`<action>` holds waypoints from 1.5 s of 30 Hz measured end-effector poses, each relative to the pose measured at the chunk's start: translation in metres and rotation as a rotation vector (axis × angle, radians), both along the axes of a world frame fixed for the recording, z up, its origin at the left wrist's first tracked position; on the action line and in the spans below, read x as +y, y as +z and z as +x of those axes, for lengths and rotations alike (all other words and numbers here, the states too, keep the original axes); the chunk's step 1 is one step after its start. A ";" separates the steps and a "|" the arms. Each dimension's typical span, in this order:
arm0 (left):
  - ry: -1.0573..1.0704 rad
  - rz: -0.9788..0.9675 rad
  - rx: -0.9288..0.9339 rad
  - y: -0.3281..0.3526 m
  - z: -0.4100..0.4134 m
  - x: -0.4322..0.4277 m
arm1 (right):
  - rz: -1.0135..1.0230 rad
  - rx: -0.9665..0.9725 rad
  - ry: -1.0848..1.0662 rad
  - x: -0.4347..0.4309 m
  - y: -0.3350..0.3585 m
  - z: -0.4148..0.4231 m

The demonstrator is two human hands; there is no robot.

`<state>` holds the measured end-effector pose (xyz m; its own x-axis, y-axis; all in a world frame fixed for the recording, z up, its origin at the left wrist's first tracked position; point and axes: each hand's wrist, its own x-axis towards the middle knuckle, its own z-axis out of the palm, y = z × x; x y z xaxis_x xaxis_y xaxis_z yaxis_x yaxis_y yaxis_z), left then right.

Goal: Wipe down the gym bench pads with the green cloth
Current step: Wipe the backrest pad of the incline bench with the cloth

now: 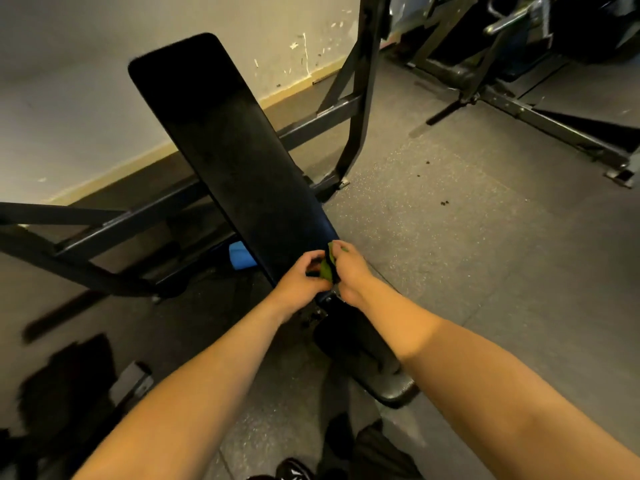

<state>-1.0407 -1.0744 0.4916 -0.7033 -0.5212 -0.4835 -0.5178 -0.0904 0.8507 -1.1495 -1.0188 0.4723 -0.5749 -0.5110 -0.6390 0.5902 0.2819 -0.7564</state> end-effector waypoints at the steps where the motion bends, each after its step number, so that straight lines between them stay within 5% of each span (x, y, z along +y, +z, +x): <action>1: -0.017 0.000 0.003 0.020 -0.001 0.008 | -0.019 -0.023 -0.007 0.010 0.025 0.001; 8: 0.116 -0.123 -0.025 0.105 -0.031 0.054 | -0.002 0.115 0.110 0.080 0.110 -0.033; 24: 0.541 -0.151 0.075 0.161 -0.269 0.135 | -0.146 0.314 0.449 0.139 0.172 -0.293; 30: 0.701 -0.074 0.131 0.162 -0.279 0.093 | -0.230 0.342 0.613 0.083 0.183 -0.310; 36: 0.781 0.206 0.397 0.143 -0.291 0.018 | -0.247 0.370 0.738 -0.013 0.184 -0.320; 45: 1.129 0.168 0.393 0.146 -0.298 -0.121 | -0.155 0.460 0.858 -0.176 0.190 -0.311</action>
<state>-1.3387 -1.1950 0.6379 -0.0059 -0.8882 -0.4593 0.2162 -0.4496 0.8667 -1.4601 -1.1951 0.6623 -0.1459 -0.9304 -0.3363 -0.1294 0.3550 -0.9259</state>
